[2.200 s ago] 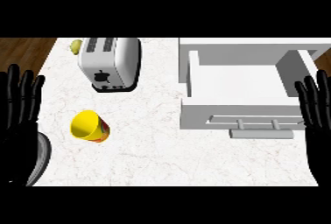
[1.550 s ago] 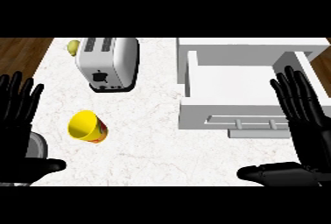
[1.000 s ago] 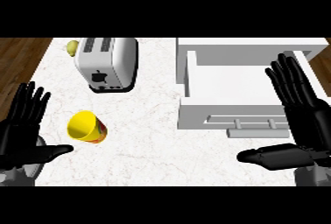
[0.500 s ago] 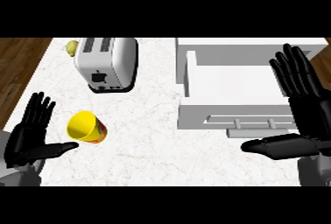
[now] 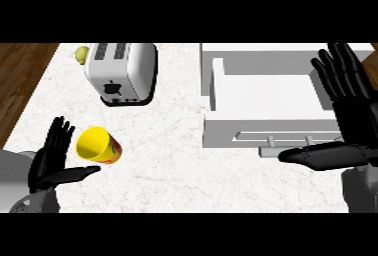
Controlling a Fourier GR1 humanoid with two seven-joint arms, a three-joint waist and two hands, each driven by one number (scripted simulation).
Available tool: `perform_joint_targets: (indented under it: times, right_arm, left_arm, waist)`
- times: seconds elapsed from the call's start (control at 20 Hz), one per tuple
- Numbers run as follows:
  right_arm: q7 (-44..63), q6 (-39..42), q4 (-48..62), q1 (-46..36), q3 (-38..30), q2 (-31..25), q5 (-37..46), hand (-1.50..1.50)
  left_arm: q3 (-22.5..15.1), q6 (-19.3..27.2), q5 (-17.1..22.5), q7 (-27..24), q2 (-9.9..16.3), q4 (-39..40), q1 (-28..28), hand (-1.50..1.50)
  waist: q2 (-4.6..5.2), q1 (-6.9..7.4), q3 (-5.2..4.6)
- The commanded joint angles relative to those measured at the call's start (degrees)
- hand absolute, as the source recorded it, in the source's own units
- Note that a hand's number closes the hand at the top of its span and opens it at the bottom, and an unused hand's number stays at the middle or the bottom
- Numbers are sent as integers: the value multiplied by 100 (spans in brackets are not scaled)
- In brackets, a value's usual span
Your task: Pick up the cup, place it into the drawer and close the drawer
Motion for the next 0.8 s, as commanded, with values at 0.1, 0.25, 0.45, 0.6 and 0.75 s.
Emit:
perform_joint_targets:
  times: [0.1,0.25,0.45,0.6,0.75]
  right_arm:
    - [-351,26,191,128,221,176,254,-150]
    - [-162,101,-69,210,-34,57,-45,-150]
    - [-120,431,226,19,-535,-305,-506,-150]
    - [16,90,-190,174,-2,51,-2,-150]
    - [104,49,200,-323,5,-13,76,-150]
  left_arm:
    - [155,-95,-275,-1227,318,2076,-850,-150]
    - [163,-217,-429,-1955,327,2926,-885,-150]
    - [264,-120,-408,-2244,386,3353,-1243,-150]
    - [225,-438,-483,-2748,535,3605,-1117,-150]
    - [283,-98,-471,-2581,362,3761,-1487,-150]
  waist:
    - [12,-30,-4]
    - [25,-82,-10]
    - [33,-75,-10]
    - [28,-66,-11]
    - [53,-82,-18]
